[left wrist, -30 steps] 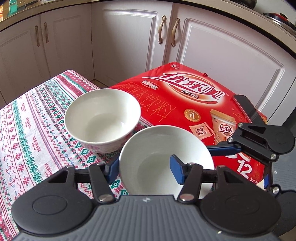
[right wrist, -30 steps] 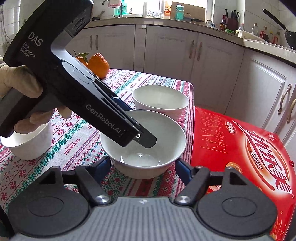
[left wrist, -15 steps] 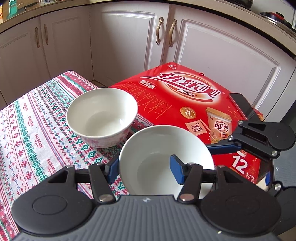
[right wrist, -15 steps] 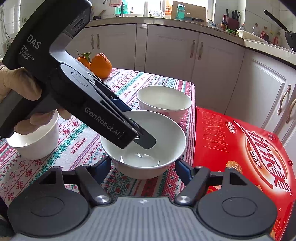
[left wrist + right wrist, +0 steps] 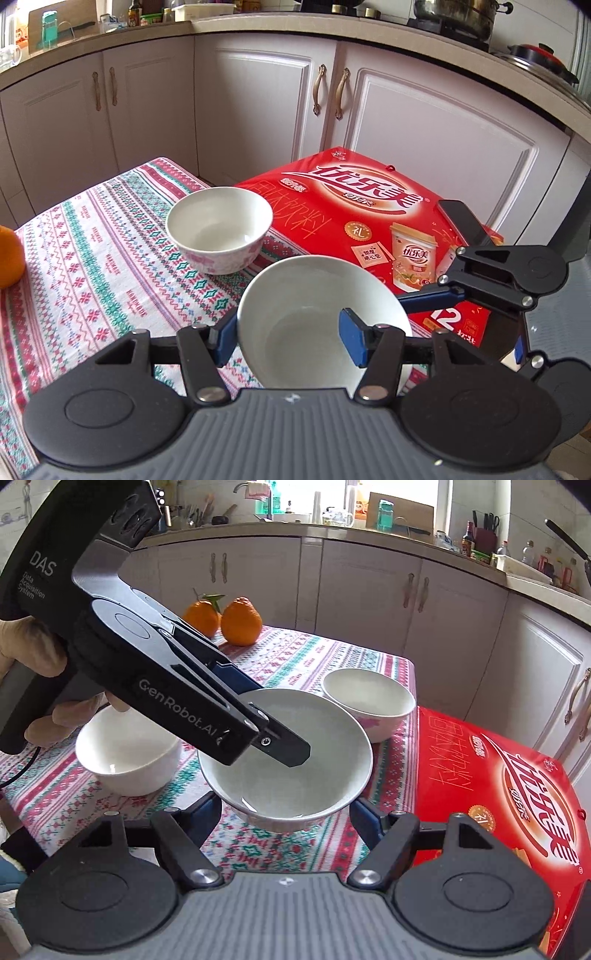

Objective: Organize plates and bowls
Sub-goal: 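Lift the bowl with the left tool and carry it over another white bowl, then lower the held bowl into the other white bowl with the left tool, then open the left tool to release the nested bowl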

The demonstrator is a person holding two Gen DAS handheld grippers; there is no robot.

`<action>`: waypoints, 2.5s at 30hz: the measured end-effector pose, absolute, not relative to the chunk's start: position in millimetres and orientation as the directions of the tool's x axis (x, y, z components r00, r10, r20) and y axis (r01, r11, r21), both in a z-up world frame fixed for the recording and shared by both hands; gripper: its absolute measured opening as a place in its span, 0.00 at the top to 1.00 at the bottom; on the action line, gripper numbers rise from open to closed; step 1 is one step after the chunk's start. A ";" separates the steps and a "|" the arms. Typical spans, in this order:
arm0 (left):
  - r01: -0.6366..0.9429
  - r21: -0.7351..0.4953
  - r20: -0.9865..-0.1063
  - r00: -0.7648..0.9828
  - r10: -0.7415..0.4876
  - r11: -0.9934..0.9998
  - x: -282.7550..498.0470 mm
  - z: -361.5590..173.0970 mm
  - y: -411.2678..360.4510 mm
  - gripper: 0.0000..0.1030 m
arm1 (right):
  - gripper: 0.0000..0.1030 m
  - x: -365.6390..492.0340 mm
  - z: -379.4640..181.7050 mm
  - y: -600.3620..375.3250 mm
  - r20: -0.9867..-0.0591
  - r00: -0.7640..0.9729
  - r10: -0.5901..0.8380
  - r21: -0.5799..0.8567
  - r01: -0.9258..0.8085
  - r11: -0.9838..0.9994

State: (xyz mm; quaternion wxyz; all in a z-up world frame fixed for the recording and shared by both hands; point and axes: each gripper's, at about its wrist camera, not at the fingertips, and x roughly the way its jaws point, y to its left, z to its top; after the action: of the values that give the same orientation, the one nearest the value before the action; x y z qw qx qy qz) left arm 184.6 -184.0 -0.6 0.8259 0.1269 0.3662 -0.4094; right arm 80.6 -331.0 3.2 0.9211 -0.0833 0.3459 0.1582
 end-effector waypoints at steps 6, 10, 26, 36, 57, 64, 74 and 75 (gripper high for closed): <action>0.742 -0.086 -0.694 0.434 -0.574 0.665 173.7 8.1 -159.3 0.45 | 0.22 72.8 16.5 -308.5 -0.652 0.711 0.264 -0.056 -0.392 0.918; 0.724 -0.082 -0.680 0.462 -0.569 0.685 168.1 15.6 -143.1 0.45 | 0.22 73.2 24.5 -295.8 -0.644 0.712 0.282 -0.064 -0.417 0.907; 0.645 -0.086 -0.659 0.534 -0.529 0.759 157.6 19.1 -81.2 0.45 | 0.22 78.3 28.9 -241.0 -0.649 0.669 0.361 -0.061 -0.519 0.853; 0.621 -0.104 -0.673 0.531 -0.515 0.777 158.8 5.9 -61.7 0.45 | 0.22 87.4 16.6 -221.7 -0.681 0.630 0.373 -0.044 -0.544 0.838; 0.609 -0.132 -0.688 0.512 -0.515 0.782 166.0 -9.8 -56.5 0.45 | 0.22 94.3 7.4 -216.8 -0.707 0.602 0.370 -0.031 -0.550 0.835; 0.605 -0.137 -0.693 0.507 -0.513 0.784 166.5 -14.4 -54.0 0.45 | 0.22 95.5 5.0 -215.2 -0.713 0.597 0.368 -0.031 -0.551 0.834; 0.621 -0.119 -0.675 0.521 -0.522 0.774 163.0 -11.6 -52.6 0.17 | 0.13 90.4 11.3 -217.0 -0.687 0.624 0.372 -0.053 -0.554 0.831; 0.621 -0.115 -0.673 0.525 -0.521 0.775 162.7 -10.5 -52.0 0.17 | 0.13 90.2 12.2 -217.7 -0.685 0.626 0.372 -0.053 -0.552 0.832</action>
State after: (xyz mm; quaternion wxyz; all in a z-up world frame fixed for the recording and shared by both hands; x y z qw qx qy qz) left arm 162.7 -52.0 -10.5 0.8704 0.0697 0.3604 -0.3280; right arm 90.2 -217.7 12.2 0.8923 -0.1302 0.3462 0.2589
